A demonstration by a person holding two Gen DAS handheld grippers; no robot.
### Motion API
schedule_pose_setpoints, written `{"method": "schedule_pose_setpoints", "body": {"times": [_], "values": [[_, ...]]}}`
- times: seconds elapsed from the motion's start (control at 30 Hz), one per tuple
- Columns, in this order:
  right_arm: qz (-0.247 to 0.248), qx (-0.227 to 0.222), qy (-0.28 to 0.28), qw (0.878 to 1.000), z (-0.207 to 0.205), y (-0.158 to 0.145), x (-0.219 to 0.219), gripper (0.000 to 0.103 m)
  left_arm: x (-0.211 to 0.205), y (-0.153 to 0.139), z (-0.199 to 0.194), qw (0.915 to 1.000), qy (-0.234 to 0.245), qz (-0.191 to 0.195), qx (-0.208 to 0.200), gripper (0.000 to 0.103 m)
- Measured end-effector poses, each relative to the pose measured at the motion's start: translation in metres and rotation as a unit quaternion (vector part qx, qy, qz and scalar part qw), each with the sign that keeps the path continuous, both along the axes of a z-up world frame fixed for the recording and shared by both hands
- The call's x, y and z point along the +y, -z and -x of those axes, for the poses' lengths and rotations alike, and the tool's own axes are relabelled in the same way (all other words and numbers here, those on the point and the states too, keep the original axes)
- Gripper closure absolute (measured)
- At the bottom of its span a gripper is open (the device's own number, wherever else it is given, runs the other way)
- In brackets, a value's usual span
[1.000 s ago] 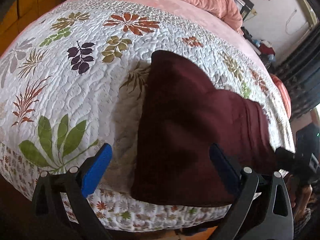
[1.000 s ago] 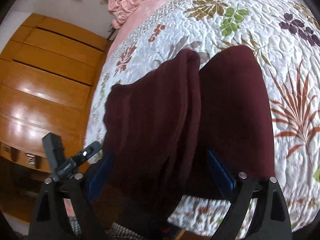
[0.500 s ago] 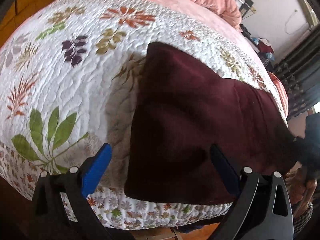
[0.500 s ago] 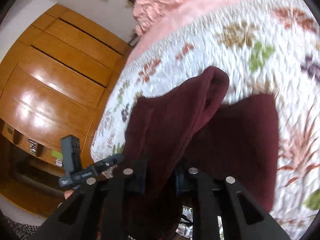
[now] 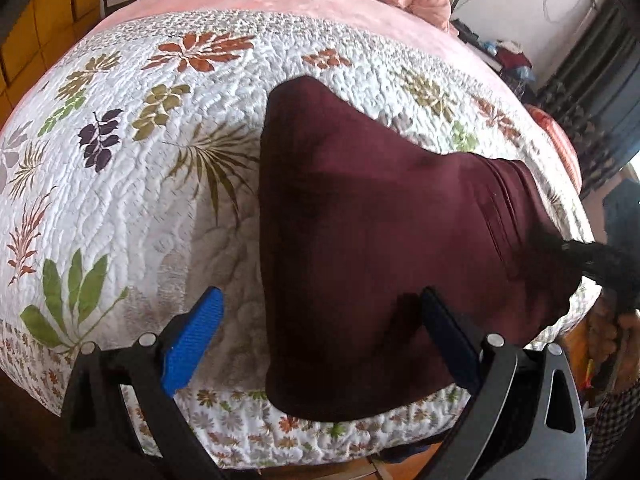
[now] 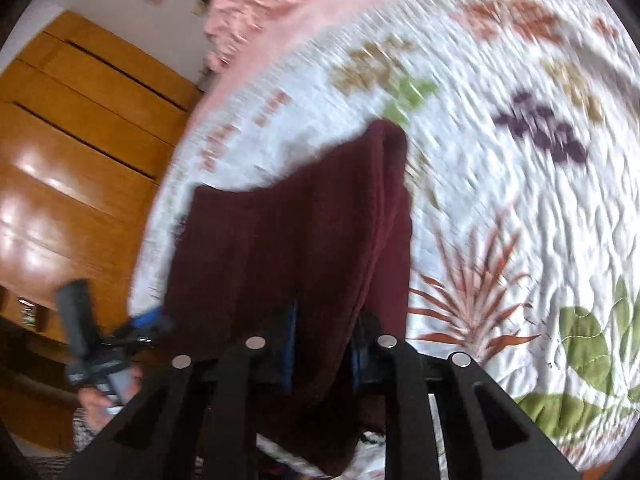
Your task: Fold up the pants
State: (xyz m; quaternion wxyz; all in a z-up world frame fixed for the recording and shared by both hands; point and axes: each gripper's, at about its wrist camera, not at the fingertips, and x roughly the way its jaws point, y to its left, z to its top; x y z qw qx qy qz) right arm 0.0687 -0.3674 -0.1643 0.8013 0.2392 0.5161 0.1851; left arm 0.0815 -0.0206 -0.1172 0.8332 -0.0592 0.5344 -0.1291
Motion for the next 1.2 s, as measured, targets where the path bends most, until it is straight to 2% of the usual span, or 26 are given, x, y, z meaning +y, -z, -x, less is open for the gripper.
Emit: {"method": "schedule_pose_setpoints", "body": {"times": [0.07, 0.13, 0.2, 0.27, 0.37, 0.47, 0.5, 0.53, 0.57, 0.6, 0.63, 0.73, 0.83, 0.87, 0.93, 0.97, 1.07, 1.1, 1.2], "values": [[-0.026, 0.011, 0.005, 1.000, -0.002, 0.009, -0.006, 0.077, -0.001, 0.007, -0.002, 1.0000, -0.003, -0.001, 0.006, 0.005], [-0.030, 0.007, 0.002, 1.000, 0.000, 0.001, -0.008, 0.066, 0.001, 0.010, -0.004, 0.9999, -0.008, 0.005, 0.013, 0.004], [-0.007, -0.016, 0.004, 1.000, 0.001, -0.018, -0.010, 0.044, 0.002, 0.007, -0.005, 0.9997, -0.011, 0.012, 0.017, 0.005], [0.007, -0.038, 0.008, 0.999, -0.005, -0.035, -0.014, 0.033, 0.002, -0.002, -0.007, 0.9999, -0.013, 0.003, 0.005, 0.006], [0.013, -0.034, 0.019, 0.999, -0.026, -0.042, -0.020, 0.032, -0.003, -0.011, -0.010, 0.9999, -0.008, -0.011, -0.008, 0.006], [0.005, 0.001, 0.031, 1.000, -0.061, -0.027, -0.028, 0.032, -0.009, -0.007, -0.013, 0.9998, -0.002, -0.020, 0.001, 0.006], [0.008, 0.013, 0.031, 0.999, -0.072, -0.019, -0.028, 0.037, -0.011, -0.005, -0.014, 0.9997, -0.002, -0.022, 0.006, 0.006], [-0.001, 0.017, 0.029, 0.999, -0.079, -0.014, -0.028, 0.046, -0.012, -0.003, -0.014, 0.9997, -0.002, -0.024, 0.008, 0.006], [-0.025, 0.020, 0.026, 0.999, -0.083, -0.009, -0.029, 0.070, -0.012, 0.000, -0.014, 0.9996, -0.002, -0.025, 0.011, 0.005], [-0.042, 0.025, 0.034, 0.998, -0.085, -0.007, -0.029, 0.088, -0.013, 0.003, -0.013, 0.9996, -0.004, -0.025, 0.013, 0.005], [-0.041, 0.020, 0.037, 0.998, -0.085, -0.008, -0.030, 0.096, -0.013, 0.005, -0.012, 0.9996, -0.007, -0.024, 0.014, 0.005], [-0.043, 0.002, 0.045, 0.998, -0.085, -0.012, -0.033, 0.096, -0.011, 0.011, -0.013, 0.9996, -0.018, -0.009, 0.019, 0.005], [-0.015, 0.031, 0.054, 0.998, -0.086, 0.006, -0.034, 0.096, -0.012, 0.015, -0.014, 0.9995, -0.023, -0.004, 0.021, 0.003], [-0.014, 0.028, 0.054, 0.998, -0.085, 0.008, -0.034, 0.095, -0.013, 0.016, -0.014, 0.9995, -0.022, -0.005, 0.021, 0.003], [-0.029, 0.016, 0.057, 0.998, -0.079, 0.002, -0.037, 0.082, -0.013, 0.015, -0.013, 0.9996, -0.019, -0.007, 0.019, 0.003], [-0.033, 0.012, 0.062, 0.997, -0.073, -0.004, -0.040, 0.069, -0.013, 0.013, -0.013, 0.9997, -0.016, -0.008, 0.019, 0.004], [-0.055, -0.018, 0.047, 0.997, -0.042, -0.026, -0.042, 0.062, -0.009, 0.005, -0.011, 0.9995, -0.008, 0.005, 0.030, 0.004], [-0.053, -0.017, 0.045, 0.997, -0.030, -0.031, -0.041, 0.056, -0.006, 0.000, -0.008, 0.9994, -0.005, 0.019, 0.029, 0.004], [-0.046, -0.014, 0.028, 0.998, 0.015, -0.041, -0.037, 0.052, -0.001, -0.006, 0.000, 0.9985, 0.000, 0.043, 0.032, 0.004]]}}
